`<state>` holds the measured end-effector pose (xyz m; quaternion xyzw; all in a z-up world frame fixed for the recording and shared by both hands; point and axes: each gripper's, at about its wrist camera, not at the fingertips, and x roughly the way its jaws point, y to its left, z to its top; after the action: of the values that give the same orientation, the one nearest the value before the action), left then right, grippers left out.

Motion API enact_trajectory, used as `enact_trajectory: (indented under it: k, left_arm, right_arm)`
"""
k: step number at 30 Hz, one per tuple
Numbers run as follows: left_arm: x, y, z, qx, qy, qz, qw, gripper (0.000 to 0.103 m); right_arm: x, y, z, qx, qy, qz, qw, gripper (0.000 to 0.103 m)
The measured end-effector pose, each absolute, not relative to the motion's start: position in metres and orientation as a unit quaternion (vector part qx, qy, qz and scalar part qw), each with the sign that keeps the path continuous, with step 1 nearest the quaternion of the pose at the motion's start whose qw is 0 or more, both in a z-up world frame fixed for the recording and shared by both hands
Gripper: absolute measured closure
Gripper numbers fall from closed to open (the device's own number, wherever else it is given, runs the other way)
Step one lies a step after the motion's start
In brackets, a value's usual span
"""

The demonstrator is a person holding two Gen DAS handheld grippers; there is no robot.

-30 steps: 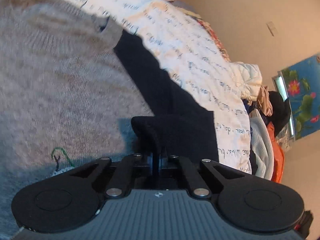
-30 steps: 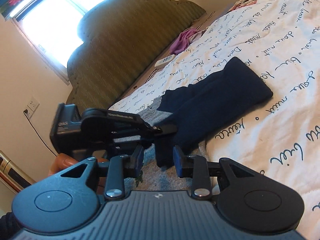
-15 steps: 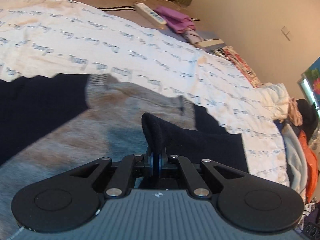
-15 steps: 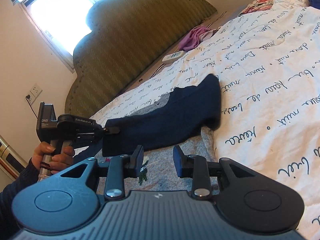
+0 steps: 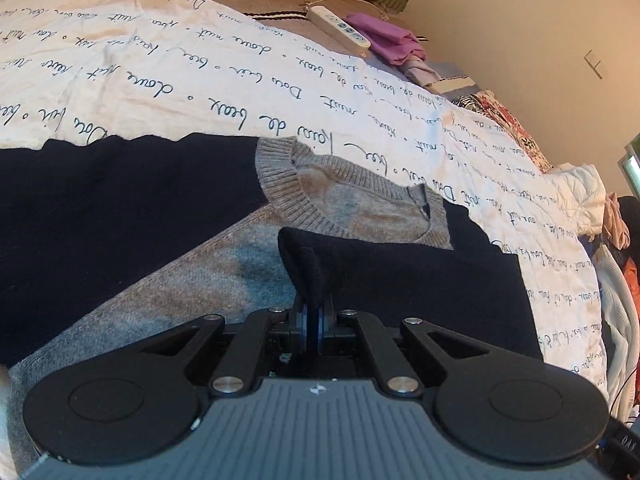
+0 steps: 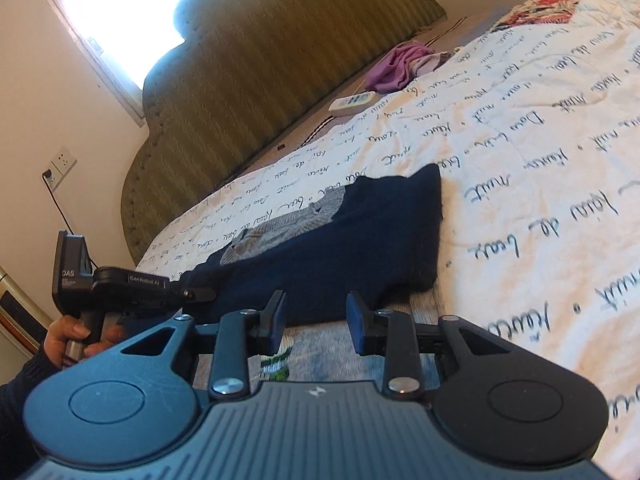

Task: Fold small clothes

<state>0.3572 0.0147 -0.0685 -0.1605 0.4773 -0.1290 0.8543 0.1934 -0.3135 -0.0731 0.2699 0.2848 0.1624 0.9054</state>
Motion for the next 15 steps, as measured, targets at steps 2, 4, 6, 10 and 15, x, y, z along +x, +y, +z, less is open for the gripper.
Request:
enact_trajectory:
  k: [2, 4, 6, 10, 15]
  left_arm:
    - [0.358, 0.019, -0.071, -0.162, 0.479, -0.123, 0.854, 0.1]
    - [0.358, 0.02, -0.073, -0.158, 0.481, -0.118, 0.854, 0.1]
    - [0.355, 0.018, -0.075, -0.145, 0.477, -0.117, 0.859, 0.099]
    - [0.348, 0.015, -0.077, -0.122, 0.469, -0.096, 0.87, 0.073]
    - [0.318, 0.013, -0.051, -0.115, 0.4, -0.035, 0.909, 0.03]
  right_arm:
    - [0.206, -0.31, -0.07, 0.262, 0.285, 0.162, 0.908, 0.072]
    - [0.223, -0.306, -0.068, 0.253, 0.289, 0.163, 0.909, 0.072]
    - [0.244, -0.302, -0.069, 0.244, 0.302, 0.159, 0.908, 0.072]
    - [0.287, -0.29, -0.077, 0.197, 0.329, 0.125, 0.915, 0.072]
    - [0.307, -0.273, -0.096, 0.14, 0.342, 0.077, 0.926, 0.072]
